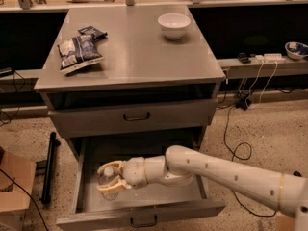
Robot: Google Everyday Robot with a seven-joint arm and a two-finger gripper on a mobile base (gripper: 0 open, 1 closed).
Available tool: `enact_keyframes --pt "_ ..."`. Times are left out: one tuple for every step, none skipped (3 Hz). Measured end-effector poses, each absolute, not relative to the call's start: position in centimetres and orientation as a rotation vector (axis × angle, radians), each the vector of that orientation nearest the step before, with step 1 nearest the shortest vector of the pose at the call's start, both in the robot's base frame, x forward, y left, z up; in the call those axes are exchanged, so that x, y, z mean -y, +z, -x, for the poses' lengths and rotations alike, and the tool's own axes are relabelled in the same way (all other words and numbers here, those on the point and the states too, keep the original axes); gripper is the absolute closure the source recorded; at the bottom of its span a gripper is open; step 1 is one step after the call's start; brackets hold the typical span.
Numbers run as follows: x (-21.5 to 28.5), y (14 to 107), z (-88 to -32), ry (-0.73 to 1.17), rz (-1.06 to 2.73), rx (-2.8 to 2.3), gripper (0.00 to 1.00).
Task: Pick water bottle from middle drawer and place on counter
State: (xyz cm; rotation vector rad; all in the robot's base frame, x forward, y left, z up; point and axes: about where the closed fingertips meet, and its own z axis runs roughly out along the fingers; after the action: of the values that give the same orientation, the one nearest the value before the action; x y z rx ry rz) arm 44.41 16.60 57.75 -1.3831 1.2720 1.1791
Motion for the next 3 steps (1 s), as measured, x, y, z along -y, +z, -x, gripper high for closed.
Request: enact_keyframes --pt "-12.6 64.8 -41.2 1.113 1.376 -1.225 1.00" --pt "-5.5 72.0 -42.3 0.943 1.370 -1.259 1.00" --pt "1.6 81.0 -47.2 0.717 1.435 -1.283 1.00"
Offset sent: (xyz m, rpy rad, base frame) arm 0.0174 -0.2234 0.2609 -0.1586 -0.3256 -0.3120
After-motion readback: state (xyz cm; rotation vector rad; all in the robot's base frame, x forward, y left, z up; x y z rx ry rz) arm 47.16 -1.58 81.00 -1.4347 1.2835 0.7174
